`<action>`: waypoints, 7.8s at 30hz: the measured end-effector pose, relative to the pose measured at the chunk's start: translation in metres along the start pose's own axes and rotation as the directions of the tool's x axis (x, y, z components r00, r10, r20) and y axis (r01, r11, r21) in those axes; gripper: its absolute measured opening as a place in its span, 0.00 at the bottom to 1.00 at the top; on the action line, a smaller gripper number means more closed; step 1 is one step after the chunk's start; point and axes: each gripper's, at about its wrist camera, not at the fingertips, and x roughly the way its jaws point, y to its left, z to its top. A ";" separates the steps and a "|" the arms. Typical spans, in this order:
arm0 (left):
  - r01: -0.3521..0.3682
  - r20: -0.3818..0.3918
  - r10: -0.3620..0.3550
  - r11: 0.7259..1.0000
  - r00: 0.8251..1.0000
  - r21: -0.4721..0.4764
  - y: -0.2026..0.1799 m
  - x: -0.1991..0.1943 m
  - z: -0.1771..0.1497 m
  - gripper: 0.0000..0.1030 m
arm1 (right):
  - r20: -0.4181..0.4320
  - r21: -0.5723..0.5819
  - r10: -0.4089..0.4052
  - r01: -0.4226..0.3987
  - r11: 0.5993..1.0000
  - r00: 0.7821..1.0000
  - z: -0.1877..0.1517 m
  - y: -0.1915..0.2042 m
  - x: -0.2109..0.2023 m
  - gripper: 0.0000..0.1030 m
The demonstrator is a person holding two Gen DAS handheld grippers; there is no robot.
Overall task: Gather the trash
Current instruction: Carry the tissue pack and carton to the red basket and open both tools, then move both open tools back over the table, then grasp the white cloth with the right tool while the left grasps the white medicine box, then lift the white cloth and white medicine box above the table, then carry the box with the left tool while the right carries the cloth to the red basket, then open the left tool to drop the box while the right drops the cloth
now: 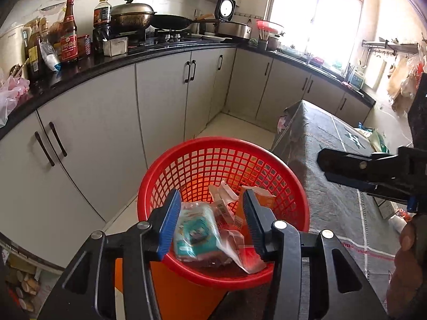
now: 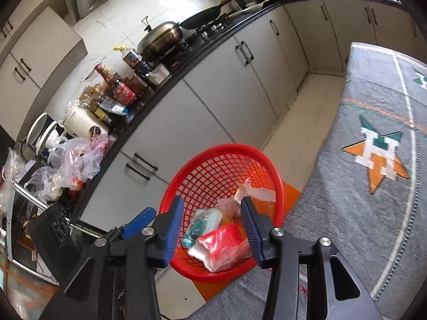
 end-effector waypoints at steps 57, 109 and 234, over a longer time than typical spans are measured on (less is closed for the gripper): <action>0.328 -0.299 -0.246 0.906 0.922 0.268 -0.314 0.006 -0.035 0.71 | 0.097 0.475 -0.600 0.492 0.729 0.794 -0.083 -0.329 -0.297 0.35; 0.138 0.039 -0.159 0.934 0.986 0.328 -0.317 0.033 -0.051 0.32 | 0.352 -0.022 -0.349 0.381 0.924 0.869 -0.092 -0.205 -0.252 0.27; -0.045 0.069 0.050 0.996 0.996 -0.080 -0.002 0.005 -0.005 0.53 | 0.007 -0.114 -0.085 0.086 0.990 0.996 -0.003 0.003 0.005 0.41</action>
